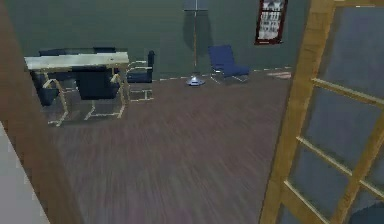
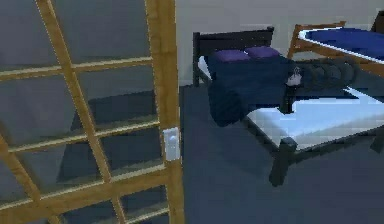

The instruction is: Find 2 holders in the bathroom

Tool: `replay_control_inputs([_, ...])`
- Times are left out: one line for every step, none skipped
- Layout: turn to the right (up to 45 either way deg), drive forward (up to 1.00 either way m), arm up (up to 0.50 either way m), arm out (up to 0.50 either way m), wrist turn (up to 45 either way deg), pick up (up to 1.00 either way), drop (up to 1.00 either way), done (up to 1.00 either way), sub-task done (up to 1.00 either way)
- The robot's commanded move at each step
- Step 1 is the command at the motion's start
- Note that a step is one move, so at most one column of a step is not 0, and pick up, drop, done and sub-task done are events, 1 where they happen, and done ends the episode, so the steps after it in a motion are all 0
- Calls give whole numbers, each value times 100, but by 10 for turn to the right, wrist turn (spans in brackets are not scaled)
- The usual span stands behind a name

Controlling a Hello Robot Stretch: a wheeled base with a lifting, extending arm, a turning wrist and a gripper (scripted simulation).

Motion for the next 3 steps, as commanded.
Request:
replay_control_inputs([0,95,0,0,0,0,0,0,0])
replay_control_inputs([210,0,0,0,0,0,0,0,0])
replay_control_inputs([0,30,0,0,0,0,0,0,0])
